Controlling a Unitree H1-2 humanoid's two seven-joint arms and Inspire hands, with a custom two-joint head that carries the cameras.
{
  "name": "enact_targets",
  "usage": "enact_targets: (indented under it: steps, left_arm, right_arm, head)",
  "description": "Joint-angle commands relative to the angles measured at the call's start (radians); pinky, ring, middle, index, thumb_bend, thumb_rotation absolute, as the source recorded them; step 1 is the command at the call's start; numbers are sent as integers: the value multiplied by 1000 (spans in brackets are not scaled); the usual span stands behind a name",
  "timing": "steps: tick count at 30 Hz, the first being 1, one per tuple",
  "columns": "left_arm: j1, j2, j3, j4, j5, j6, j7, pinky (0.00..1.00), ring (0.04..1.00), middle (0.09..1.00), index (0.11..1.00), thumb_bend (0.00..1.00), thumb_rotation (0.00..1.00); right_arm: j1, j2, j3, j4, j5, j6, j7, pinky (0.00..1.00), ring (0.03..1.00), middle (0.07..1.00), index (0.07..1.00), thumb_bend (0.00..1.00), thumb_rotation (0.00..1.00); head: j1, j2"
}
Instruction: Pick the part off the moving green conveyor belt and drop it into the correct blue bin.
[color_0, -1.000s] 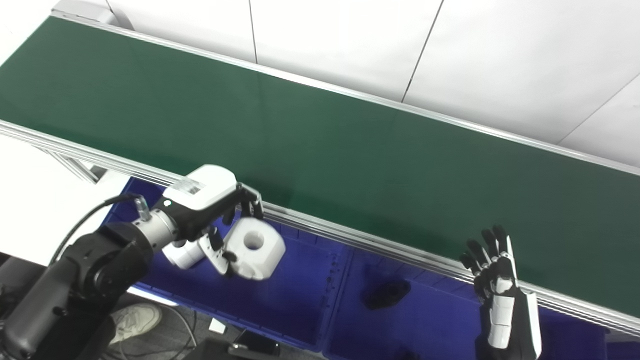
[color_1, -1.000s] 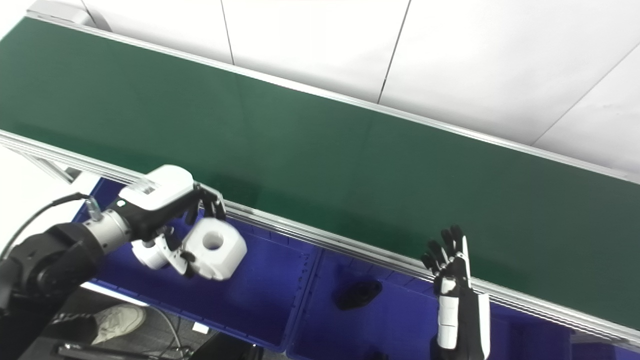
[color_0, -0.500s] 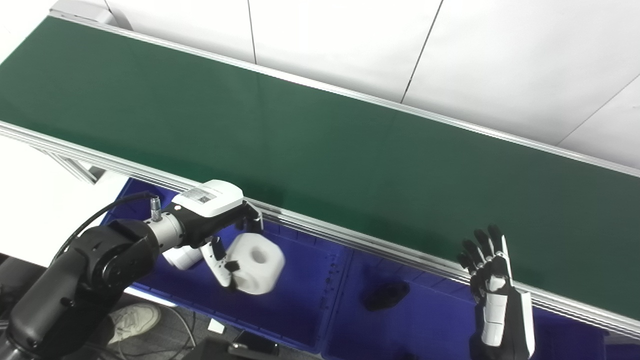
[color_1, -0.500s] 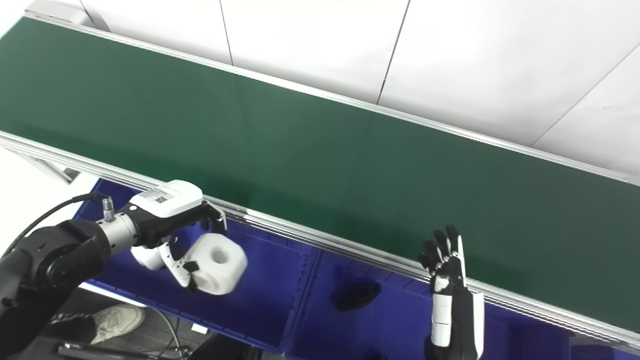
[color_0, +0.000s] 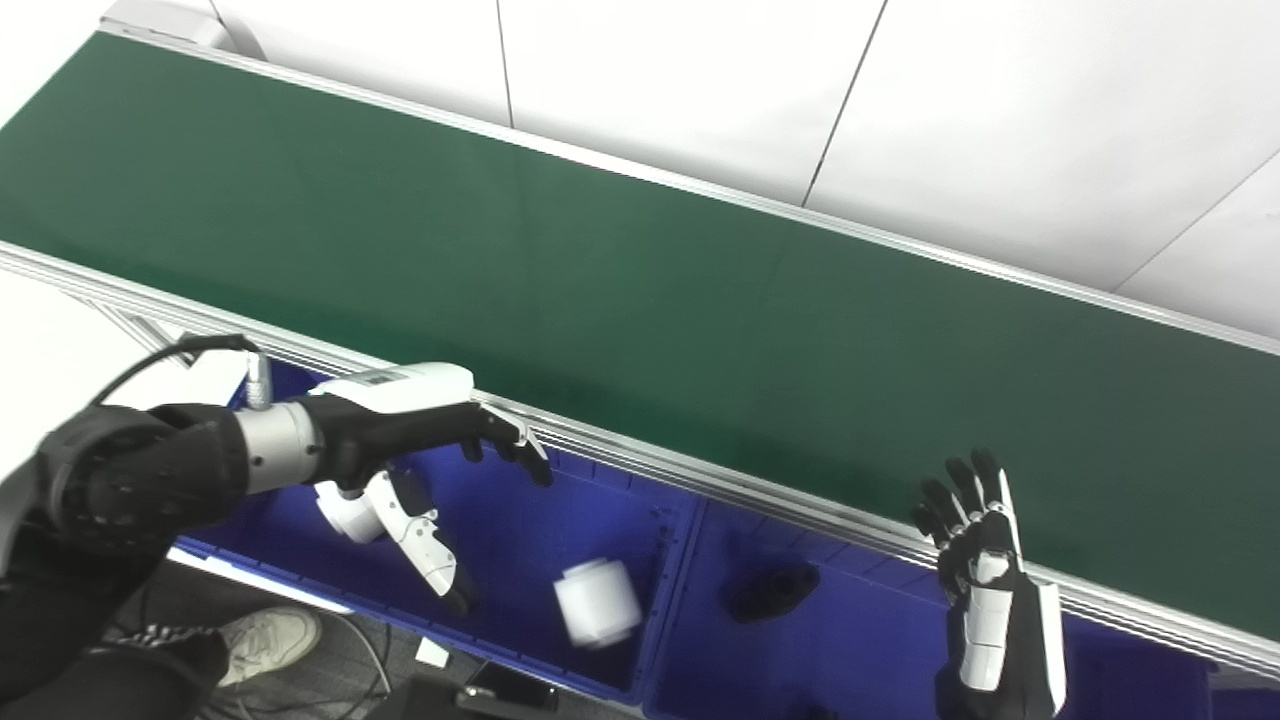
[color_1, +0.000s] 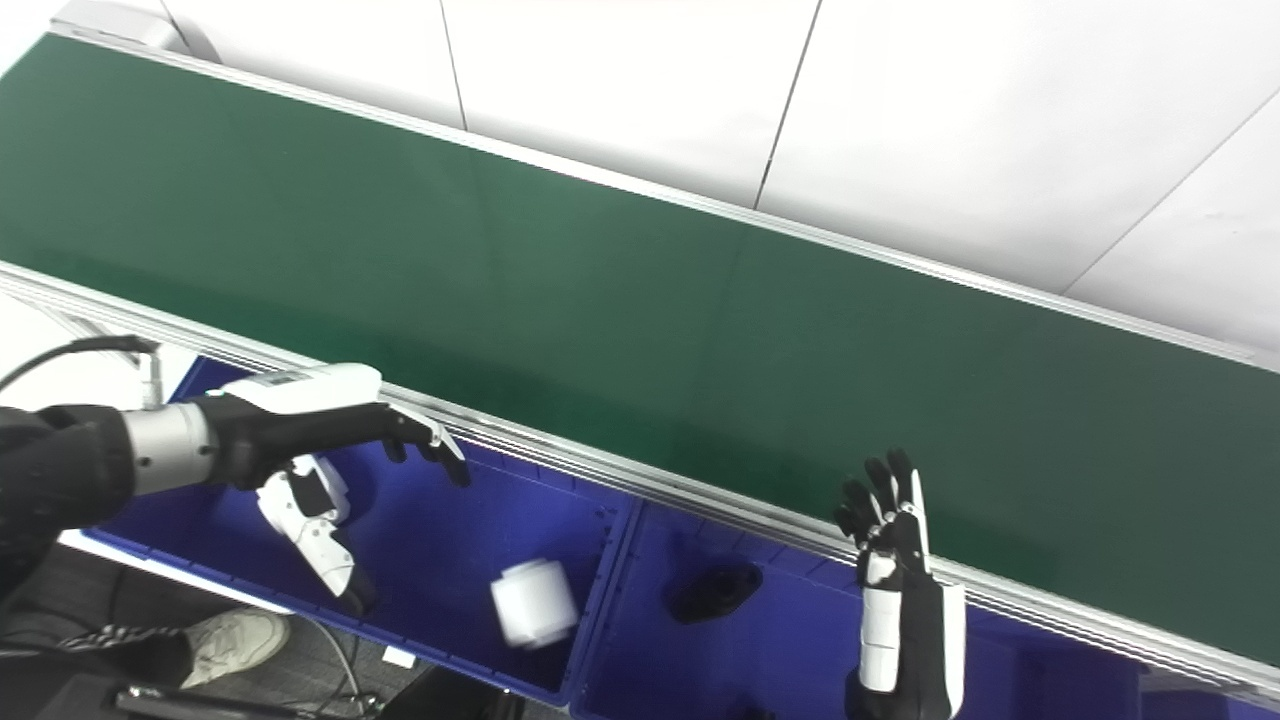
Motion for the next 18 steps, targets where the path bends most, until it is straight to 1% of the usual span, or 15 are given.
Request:
enact_targets:
  steps: [1,2,3,4,6,8,9,11,12,13,14,15,16,17,18]
  left_arm:
    - [-34,16,57,-28,-150,34,29,724,849,865,777,1000,493]
    - [-39,18,68,-30,-203,34,48,752,859,863,786,1000,505]
    - [-39,1,88,-39,-302,34,97,763,863,863,789,1000,509]
    - [-34,-21,104,-47,-389,34,149,772,855,851,788,1000,548]
    - [-14,-62,122,-62,-509,34,237,780,834,832,791,1000,635]
    - [4,-94,122,-78,-562,34,324,734,808,818,797,1000,720]
    - [11,-112,109,-84,-584,34,383,707,793,810,796,997,739]
    - [25,-130,88,-85,-619,34,473,699,773,805,819,923,804]
    - [42,-173,73,-79,-584,34,528,701,770,804,826,908,817]
    - [53,-199,60,-74,-558,34,569,703,767,800,926,892,908]
    - [78,-242,37,-72,-521,34,634,711,770,808,974,871,954]
    - [103,-281,14,-73,-491,34,691,728,782,829,990,839,969]
    - [124,-309,-8,-77,-472,34,736,733,786,834,992,832,972]
    - [155,-345,-32,-84,-446,34,777,753,802,853,996,805,975]
    - [182,-377,-57,-90,-418,34,807,784,830,886,999,762,971]
  right_arm:
    - [7,11,7,-26,-5,-2,-4,870,910,952,987,791,1000]
    - [8,13,8,-26,-4,0,-3,870,913,953,987,789,1000]
    - [11,17,12,-23,-9,-5,-5,870,914,954,988,788,1000]
    - [14,20,15,-21,-17,-11,-7,867,912,951,986,782,1000]
    - [21,29,24,-13,-33,-24,-14,861,905,944,983,778,1000]
    - [29,41,33,-5,-48,-41,-24,855,899,940,980,774,1000]
    - [31,47,38,1,-58,-54,-31,853,897,937,978,769,1000]
    - [34,59,49,15,-78,-78,-45,844,892,929,976,758,1000]
    - [35,69,58,21,-90,-92,-55,842,891,927,976,757,1000]
    - [35,77,63,25,-99,-101,-61,837,886,926,973,769,1000]
    - [38,87,73,32,-111,-112,-70,835,887,930,971,774,1000]
    - [41,97,85,37,-126,-121,-79,833,889,935,970,768,1000]
    - [44,104,95,41,-140,-125,-86,832,890,936,969,765,1000]
    - [47,113,107,45,-156,-129,-94,827,889,938,968,756,1000]
    - [50,119,117,50,-168,-131,-101,830,892,941,969,747,1000]
  head:
    - [-15,-3]
    - [-15,-3]
    - [-56,-11]
    - [-61,-12]
    - [-114,-19]
    - [-148,-23]
    - [-160,-25]
    - [-200,-30]
    - [-236,-35]
    - [-236,-35]
    - [-288,-39]
    - [-317,-41]
    - [-324,-41]
    - [-368,-47]
    - [-381,-51]
